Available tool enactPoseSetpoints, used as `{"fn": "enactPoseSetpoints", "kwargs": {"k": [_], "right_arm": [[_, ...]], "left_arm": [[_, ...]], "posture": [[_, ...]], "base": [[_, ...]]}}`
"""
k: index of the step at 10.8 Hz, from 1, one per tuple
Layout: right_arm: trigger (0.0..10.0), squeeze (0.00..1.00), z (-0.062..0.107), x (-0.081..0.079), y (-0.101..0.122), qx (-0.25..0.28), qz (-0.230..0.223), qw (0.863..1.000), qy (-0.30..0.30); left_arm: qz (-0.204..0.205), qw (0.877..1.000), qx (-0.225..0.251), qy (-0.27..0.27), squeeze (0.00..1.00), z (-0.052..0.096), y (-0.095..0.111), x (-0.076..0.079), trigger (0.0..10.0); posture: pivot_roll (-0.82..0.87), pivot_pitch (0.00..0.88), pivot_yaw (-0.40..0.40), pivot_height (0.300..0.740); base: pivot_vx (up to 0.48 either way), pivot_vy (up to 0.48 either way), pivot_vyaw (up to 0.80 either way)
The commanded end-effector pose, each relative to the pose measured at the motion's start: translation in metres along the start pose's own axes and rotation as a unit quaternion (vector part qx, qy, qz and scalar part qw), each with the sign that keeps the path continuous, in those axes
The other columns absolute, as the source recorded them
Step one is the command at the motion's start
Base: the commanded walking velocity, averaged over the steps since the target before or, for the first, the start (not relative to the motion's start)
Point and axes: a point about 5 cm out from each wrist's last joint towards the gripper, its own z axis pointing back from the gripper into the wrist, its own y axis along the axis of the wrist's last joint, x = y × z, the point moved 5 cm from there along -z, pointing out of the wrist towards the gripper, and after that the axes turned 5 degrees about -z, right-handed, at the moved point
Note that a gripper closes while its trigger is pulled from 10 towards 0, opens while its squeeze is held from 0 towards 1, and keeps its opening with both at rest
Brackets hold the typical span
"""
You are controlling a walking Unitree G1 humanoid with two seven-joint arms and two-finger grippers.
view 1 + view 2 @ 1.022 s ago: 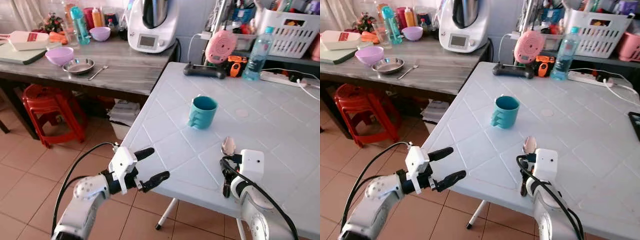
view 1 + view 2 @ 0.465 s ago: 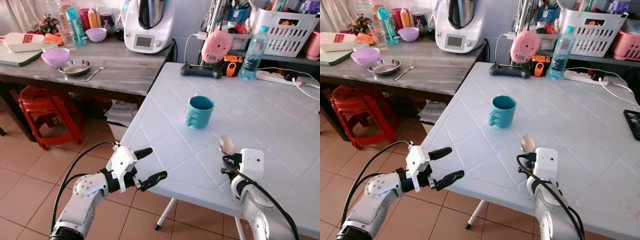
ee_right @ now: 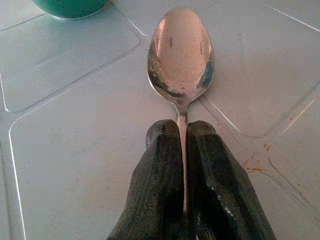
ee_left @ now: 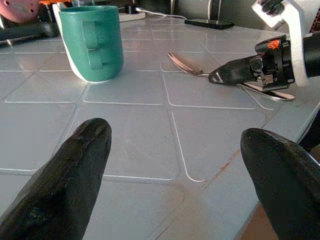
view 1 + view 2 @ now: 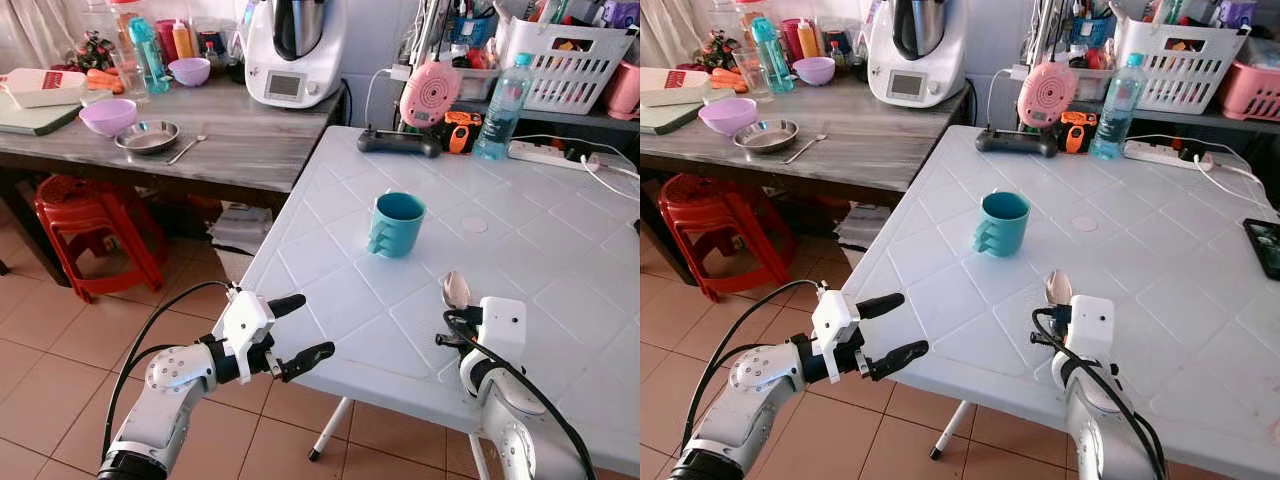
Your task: Setting the table
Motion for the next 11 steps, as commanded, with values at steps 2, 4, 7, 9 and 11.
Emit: {"fn": "enactPoseSetpoints", "kwargs": {"k": [2,4,7,9,11], "right_arm": [[0.0,0.00,0.000,-0.011,-0.005,-0.018,-0.018,1.000,0.007],[0.0,0.00,0.002,-0.023,0.029,0.044,-0.035,0.998,0.014],[0.0,0.00,0.007,-0.027,0.054,0.115,-0.022,0.993,0.024],[10.0,0.00,0.012,-0.031,0.069,0.161,-0.003,0.986,0.033],[10.0,0.00,0.016,-0.035,0.079,0.197,0.016,0.980,0.035]], "left_arm": [[-0.002,0.999,0.026,0.045,0.00,-0.002,0.012,-0.017,10.0],[0.023,0.980,0.052,0.190,0.00,0.004,0.021,-0.058,10.0],[0.020,0.948,0.053,0.315,0.00,0.016,0.023,-0.088,10.0],[0.045,0.933,0.053,0.353,0.00,0.020,0.021,-0.096,10.0],[0.066,0.927,0.060,0.363,0.00,0.020,0.021,-0.100,10.0]], "posture": [[-0.04,0.012,0.031,0.740],[-0.05,0.013,0.033,0.740],[-0.04,0.016,0.020,0.740],[-0.03,0.015,0.020,0.740],[-0.03,0.011,0.021,0.740]], "base": [[0.000,0.000,0.00],[0.000,0.000,0.00],[0.000,0.000,0.00],[0.000,0.000,0.00],[0.000,0.000,-0.40]]}}
